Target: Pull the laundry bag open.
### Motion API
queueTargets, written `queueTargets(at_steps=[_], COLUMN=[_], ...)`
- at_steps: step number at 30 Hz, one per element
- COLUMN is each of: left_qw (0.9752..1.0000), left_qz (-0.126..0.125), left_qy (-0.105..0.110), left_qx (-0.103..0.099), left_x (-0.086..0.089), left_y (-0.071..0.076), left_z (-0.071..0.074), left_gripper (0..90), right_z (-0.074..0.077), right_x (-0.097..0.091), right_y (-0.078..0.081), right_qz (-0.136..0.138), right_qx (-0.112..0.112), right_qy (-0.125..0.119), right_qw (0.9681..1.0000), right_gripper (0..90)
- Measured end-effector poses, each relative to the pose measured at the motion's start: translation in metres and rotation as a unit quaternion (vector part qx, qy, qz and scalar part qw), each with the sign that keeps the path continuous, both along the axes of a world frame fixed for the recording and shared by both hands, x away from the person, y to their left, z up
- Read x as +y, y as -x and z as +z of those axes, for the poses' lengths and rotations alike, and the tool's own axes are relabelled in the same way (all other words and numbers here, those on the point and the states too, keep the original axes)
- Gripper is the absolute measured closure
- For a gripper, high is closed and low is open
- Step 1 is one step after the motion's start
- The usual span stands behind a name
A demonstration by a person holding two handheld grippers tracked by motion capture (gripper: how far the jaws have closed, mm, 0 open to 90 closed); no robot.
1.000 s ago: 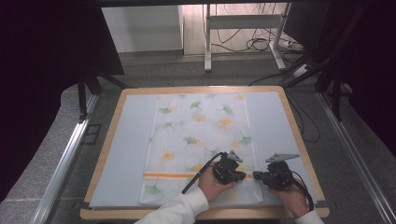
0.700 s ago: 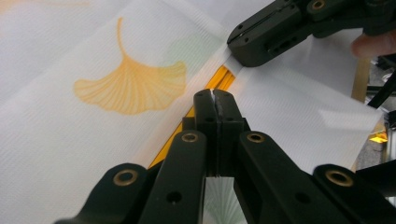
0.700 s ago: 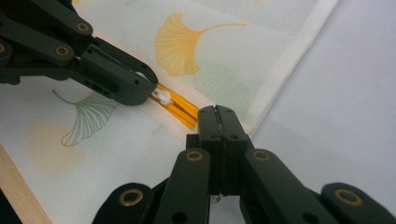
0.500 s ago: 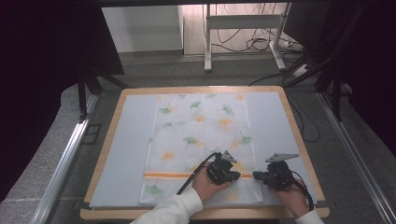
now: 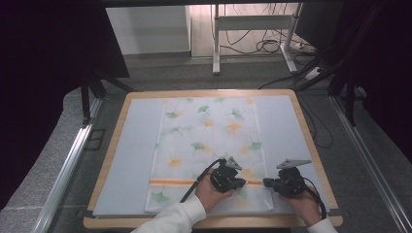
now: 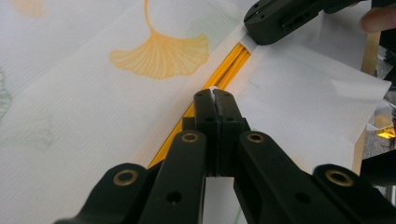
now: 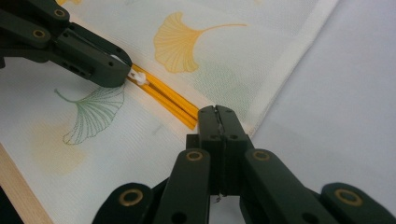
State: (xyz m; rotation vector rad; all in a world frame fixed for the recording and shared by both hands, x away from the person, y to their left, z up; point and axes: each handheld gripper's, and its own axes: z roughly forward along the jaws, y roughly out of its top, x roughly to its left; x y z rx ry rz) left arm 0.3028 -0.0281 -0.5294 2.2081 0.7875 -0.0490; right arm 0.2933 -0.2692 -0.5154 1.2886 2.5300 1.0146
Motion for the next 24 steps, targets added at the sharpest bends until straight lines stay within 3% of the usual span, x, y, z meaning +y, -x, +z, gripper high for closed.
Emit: queueTargets(at_steps=[24], left_qw=[1.0000], left_qz=[0.008], left_qy=[0.002], left_qx=[0.003], left_x=[0.021], left_y=[0.002], left_z=[-0.001], left_gripper=[90.0], right_z=[0.000], right_x=[0.000], right_y=[0.000], right_qz=[-0.001], right_qx=[0.001], right_qy=[0.000], right_qw=[1.0000], right_gripper=[89.9])
